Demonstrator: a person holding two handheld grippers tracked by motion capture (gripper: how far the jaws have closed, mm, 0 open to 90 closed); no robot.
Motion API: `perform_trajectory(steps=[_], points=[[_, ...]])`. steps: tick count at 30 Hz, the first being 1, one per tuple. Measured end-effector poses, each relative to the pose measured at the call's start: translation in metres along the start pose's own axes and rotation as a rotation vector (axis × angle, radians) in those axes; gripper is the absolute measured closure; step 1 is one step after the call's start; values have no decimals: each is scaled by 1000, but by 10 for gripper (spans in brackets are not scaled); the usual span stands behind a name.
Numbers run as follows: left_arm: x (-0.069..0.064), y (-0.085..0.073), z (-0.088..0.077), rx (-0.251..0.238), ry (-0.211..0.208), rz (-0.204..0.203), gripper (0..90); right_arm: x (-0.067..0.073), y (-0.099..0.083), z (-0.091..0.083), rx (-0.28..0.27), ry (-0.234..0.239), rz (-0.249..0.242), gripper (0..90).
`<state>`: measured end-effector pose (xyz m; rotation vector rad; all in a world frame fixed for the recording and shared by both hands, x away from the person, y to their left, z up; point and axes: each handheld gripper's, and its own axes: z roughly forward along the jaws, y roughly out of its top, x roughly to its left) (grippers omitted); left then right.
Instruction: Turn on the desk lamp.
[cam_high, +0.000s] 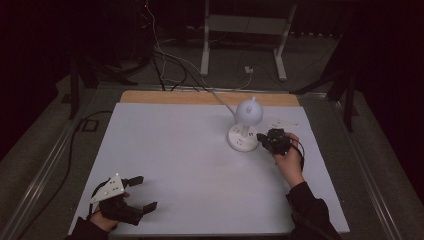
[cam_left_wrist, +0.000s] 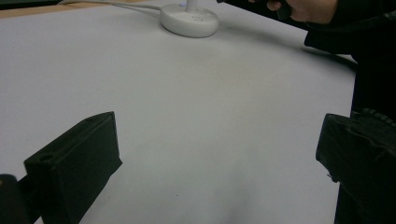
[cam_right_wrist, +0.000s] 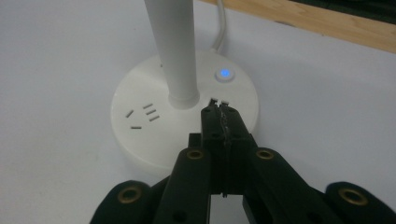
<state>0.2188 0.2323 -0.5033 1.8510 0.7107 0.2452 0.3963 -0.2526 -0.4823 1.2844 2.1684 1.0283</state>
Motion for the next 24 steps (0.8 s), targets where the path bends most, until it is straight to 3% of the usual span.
perform_trajectory(steps=[13,24], points=[[0,0,0,2,2,3,3,10,-2,8,0,-7,-41,899],[0,0,0,4,-1,5,2,18,-4,13,-23,-67,-85,899]])
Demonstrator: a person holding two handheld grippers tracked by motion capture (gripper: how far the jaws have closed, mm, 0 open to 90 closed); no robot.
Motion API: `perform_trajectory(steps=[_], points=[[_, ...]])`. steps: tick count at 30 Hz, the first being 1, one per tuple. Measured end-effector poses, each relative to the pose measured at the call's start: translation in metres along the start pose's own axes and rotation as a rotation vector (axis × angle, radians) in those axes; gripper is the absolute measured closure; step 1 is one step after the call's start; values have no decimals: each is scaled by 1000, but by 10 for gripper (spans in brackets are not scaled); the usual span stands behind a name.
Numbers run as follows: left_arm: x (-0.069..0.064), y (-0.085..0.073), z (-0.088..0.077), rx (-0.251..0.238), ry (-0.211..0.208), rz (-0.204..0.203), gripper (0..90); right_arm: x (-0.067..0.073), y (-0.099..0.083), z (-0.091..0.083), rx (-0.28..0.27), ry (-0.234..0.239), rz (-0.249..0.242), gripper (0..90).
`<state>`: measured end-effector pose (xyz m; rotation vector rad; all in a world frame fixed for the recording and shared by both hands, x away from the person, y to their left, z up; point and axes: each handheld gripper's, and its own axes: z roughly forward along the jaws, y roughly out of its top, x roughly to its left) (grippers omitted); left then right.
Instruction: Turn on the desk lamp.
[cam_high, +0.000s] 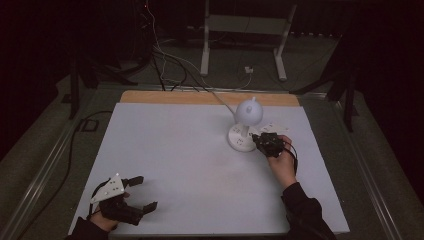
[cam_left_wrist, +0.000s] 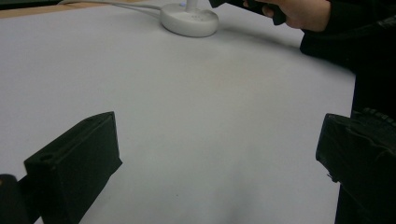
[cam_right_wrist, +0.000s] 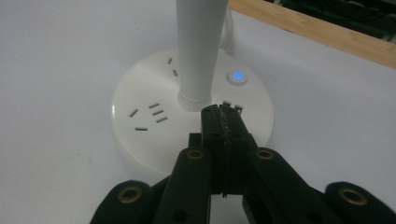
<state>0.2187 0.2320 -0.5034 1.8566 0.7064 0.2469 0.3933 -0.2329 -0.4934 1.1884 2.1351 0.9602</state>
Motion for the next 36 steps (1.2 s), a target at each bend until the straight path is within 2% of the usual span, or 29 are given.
perform_trajectory(steps=[14,36], points=[[0,0,0,-3,-1,-2,2,4,-3,5,3,-37,-6,899],[0,0,1,5,-2,-1,2,3,-5,9,17,-20,6,899]])
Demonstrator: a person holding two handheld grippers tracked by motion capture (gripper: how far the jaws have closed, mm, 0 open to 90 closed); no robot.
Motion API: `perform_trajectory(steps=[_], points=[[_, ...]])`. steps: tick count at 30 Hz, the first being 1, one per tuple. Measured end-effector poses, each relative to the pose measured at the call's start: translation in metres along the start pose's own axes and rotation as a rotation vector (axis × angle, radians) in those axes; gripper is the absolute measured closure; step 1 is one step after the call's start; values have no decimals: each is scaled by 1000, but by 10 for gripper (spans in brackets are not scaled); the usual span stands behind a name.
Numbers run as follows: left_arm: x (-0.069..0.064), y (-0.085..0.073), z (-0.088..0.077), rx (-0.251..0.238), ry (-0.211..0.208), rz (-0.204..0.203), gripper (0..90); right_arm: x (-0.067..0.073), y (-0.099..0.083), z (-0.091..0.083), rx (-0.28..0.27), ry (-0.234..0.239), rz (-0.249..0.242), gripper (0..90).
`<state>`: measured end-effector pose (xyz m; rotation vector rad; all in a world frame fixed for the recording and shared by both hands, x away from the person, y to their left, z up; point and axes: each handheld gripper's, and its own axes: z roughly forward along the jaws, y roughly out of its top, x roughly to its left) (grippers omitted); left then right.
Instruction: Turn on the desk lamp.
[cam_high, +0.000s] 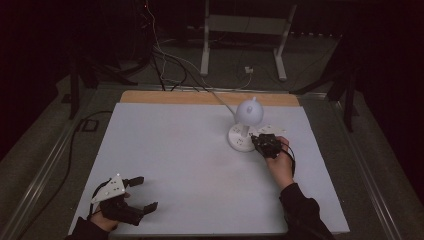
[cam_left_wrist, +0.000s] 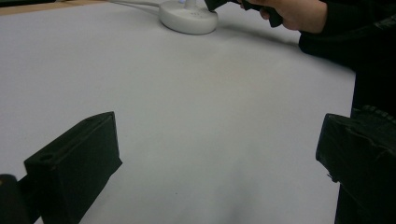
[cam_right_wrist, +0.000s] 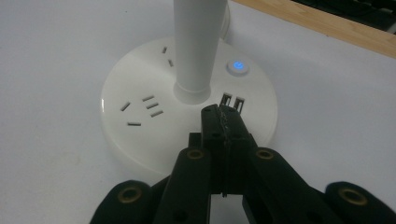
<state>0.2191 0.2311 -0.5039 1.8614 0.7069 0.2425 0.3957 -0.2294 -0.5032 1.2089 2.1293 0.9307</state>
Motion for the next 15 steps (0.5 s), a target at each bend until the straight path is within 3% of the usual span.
perform_trajectory(steps=[2,7,9,12,13,15], points=[[0,0,0,0,0,-1,2,-1,0,0,-2,6,7,899],[-1,0,1,-1,-3,3,3,3,-2,0,7,-41,-22,900],[-1,1,1,1,-2,6,2,3,-2,0,5,-44,-9,900],[-1,1,0,-6,-3,0,2,4,-2,-1,3,-41,-26,899],[0,0,0,-5,-2,-1,3,3,-2,-3,-16,-45,-18,898],[1,0,0,-5,-2,-3,3,-2,0,-7,-51,-2,35,897]])
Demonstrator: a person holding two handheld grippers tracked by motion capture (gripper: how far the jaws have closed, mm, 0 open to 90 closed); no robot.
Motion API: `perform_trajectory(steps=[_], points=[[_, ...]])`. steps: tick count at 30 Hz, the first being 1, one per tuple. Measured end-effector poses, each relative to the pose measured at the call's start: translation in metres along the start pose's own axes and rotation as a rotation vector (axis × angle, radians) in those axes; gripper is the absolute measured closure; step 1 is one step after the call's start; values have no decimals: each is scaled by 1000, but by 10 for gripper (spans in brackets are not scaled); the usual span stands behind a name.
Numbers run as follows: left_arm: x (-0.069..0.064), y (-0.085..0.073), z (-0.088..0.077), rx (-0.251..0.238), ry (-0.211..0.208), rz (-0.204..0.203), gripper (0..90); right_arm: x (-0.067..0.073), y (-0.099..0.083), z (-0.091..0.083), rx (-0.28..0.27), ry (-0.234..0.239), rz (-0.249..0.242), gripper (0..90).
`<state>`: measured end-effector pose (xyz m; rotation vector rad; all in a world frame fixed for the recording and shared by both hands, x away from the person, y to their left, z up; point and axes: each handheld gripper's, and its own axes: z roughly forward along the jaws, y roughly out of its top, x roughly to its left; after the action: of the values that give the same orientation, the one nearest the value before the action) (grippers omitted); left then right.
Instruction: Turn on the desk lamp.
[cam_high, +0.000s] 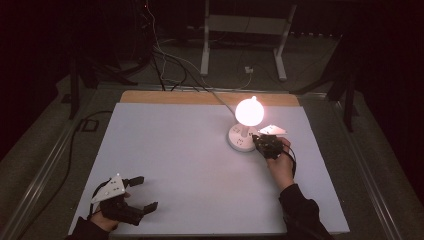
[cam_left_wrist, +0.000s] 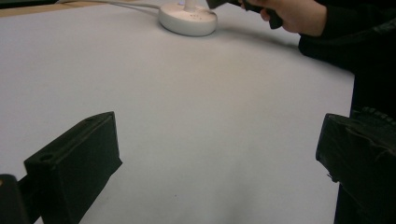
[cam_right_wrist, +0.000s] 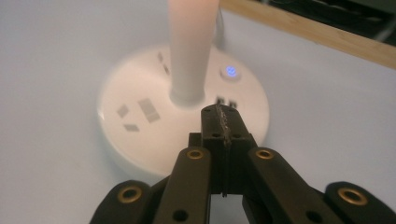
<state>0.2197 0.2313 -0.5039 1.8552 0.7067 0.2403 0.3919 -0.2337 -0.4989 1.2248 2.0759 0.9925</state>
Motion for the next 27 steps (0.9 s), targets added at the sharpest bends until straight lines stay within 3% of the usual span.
perform_trajectory(steps=[2,6,11,16,18,23,27], points=[[0,0,0,-3,0,-3,2,-3,4,-5,-22,22,23,882],[0,0,0,-2,0,1,2,-3,10,-13,-79,86,18,609],[-1,0,0,1,-1,5,2,0,16,-19,-102,121,14,489],[0,0,-1,-1,1,3,3,0,18,-23,-102,129,24,285],[0,1,-1,-6,0,2,3,1,18,-24,-79,121,30,211],[0,1,-1,-3,-1,5,2,-2,14,-30,-74,207,51,27],[0,1,-1,-4,1,4,2,-6,11,-39,-83,253,71,0]])
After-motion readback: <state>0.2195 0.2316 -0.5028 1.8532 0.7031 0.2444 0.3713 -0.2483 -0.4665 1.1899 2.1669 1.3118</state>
